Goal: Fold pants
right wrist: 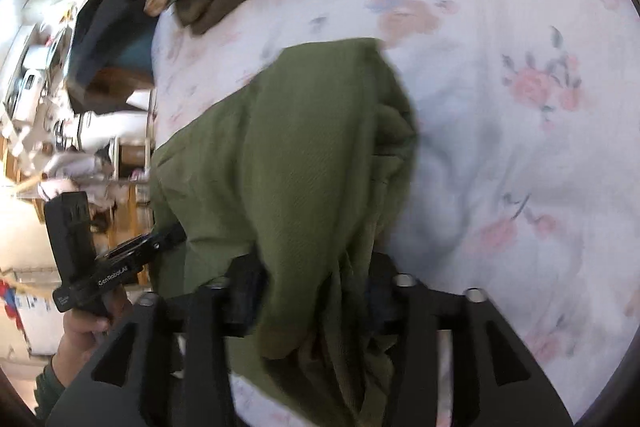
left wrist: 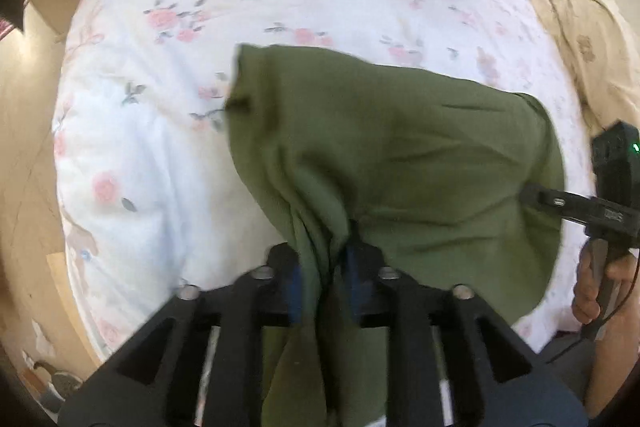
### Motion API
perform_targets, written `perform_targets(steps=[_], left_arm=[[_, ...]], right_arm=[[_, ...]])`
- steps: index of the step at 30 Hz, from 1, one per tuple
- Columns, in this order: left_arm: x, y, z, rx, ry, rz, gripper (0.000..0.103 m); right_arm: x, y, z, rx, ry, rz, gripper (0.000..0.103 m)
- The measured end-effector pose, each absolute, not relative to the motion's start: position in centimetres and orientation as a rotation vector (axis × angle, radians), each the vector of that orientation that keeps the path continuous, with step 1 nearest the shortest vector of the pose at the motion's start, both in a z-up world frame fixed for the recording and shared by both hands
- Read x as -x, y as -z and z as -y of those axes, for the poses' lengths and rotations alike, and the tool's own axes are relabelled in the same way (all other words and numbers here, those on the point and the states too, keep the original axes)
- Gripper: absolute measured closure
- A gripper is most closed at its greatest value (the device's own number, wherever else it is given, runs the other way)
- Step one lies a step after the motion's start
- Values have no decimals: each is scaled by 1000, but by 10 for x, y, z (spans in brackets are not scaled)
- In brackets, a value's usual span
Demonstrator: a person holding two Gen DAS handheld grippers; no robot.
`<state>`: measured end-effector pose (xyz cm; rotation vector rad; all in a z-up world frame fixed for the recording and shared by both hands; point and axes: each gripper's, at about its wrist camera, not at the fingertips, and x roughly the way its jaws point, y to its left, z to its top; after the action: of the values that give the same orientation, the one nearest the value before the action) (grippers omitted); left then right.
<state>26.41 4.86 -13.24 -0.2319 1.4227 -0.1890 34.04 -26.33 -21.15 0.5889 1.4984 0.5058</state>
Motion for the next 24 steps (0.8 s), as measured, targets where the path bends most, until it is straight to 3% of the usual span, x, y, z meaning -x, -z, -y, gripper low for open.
perform_targets(steps=[1, 3, 7, 10, 12, 17, 19, 24], left_arm=[[-262, 132, -53, 230, 158, -1432, 57], [-254, 125, -59, 174, 93, -1418, 48], [-233, 85, -63, 139, 10, -1318, 48], [-212, 58, -41, 89, 116, -1163, 48], [-212, 65, -19, 74, 208, -1158, 48], [-223, 130, 12, -18, 204, -1380, 48], [-217, 153, -6, 84, 179, -1521, 47], [-205, 105, -43, 250, 179, -1404, 48]], right_arm=[[-339, 208, 269, -539, -479, -1481, 30], [-334, 189, 274, -461, -465, -1432, 30], [-325, 147, 290, -370, -331, -1307, 30], [-306, 116, 281, -399, -411, -1212, 37], [-293, 100, 257, -336, -468, -1147, 53], [-285, 138, 212, -217, -519, -1286, 71], [-286, 161, 220, -122, -396, -1334, 88], [-270, 133, 256, -280, -415, -1282, 80]])
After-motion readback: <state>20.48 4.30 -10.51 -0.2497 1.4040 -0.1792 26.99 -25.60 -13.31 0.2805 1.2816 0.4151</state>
